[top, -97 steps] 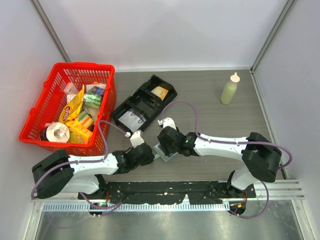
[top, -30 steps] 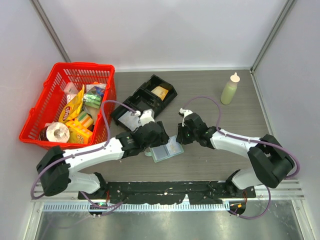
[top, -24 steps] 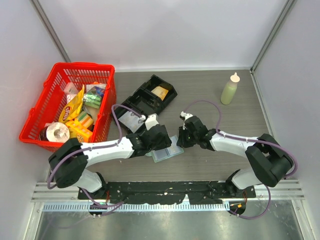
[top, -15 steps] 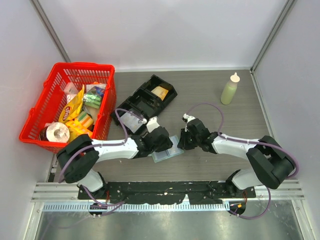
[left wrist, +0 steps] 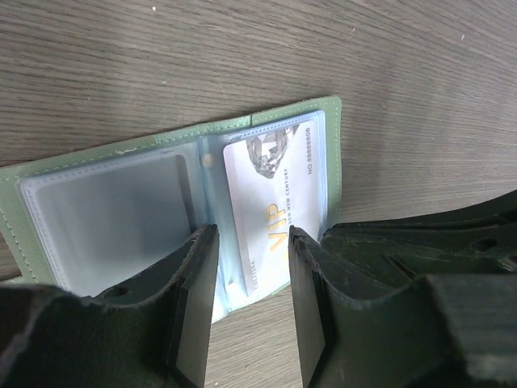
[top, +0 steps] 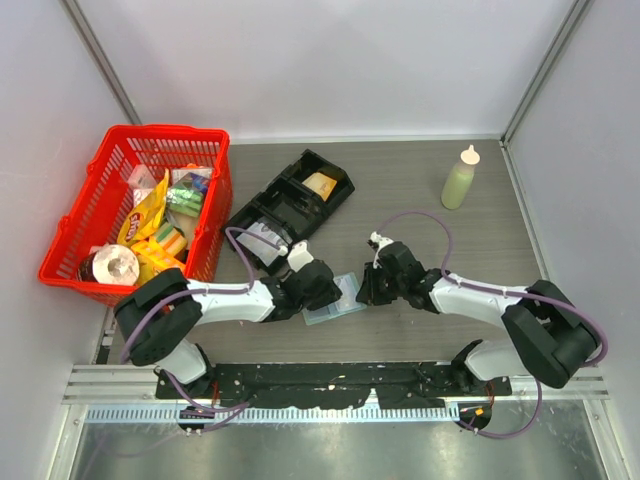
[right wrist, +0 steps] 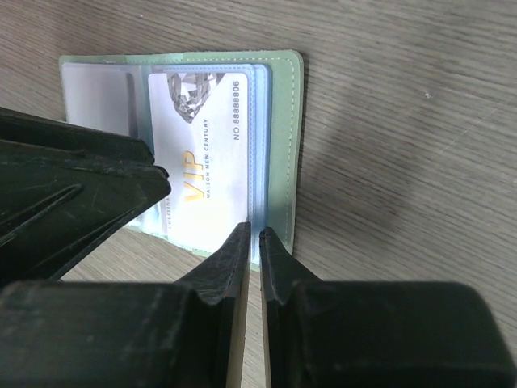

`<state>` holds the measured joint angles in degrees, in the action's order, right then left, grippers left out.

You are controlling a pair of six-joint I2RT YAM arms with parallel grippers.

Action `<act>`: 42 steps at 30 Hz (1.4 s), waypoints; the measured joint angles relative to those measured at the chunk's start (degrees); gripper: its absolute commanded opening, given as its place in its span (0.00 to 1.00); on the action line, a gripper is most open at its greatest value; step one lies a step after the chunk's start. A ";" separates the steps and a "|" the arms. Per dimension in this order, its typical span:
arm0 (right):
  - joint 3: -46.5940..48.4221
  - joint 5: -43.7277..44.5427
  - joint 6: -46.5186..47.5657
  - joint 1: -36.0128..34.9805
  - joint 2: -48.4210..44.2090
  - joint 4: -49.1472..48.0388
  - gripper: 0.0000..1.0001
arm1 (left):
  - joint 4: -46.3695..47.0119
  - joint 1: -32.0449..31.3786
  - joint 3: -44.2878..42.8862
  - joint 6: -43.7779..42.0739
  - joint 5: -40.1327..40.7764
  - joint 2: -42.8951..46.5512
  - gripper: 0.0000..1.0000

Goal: Take the credit cards out of the card holder
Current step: Remove the credit card from the card holder.

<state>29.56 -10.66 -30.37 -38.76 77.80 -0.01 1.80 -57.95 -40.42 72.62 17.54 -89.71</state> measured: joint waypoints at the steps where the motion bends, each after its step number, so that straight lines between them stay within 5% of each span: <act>1: 0.00 -0.02 0.00 0.00 -0.35 0.24 0.15 | 0.09 0.00 0.09 -0.02 -0.02 0.11 0.43; 10: 2.14 0.57 0.28 0.00 -3.72 1.51 0.15 | 1.44 0.00 1.03 -0.50 -0.13 1.01 0.43; 27: 2.54 -2.16 -2.54 0.96 5.86 -7.48 0.15 | 6.78 0.02 4.59 0.72 -0.22 1.42 0.41; 42: -0.59 -4.31 -6.25 1.49 5.88 -13.31 0.14 | 15.39 0.37 9.81 4.11 -0.68 2.01 0.29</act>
<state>28.97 -14.96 -36.62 -37.28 83.68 -13.32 17.19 -57.58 -30.61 76.73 16.86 -87.70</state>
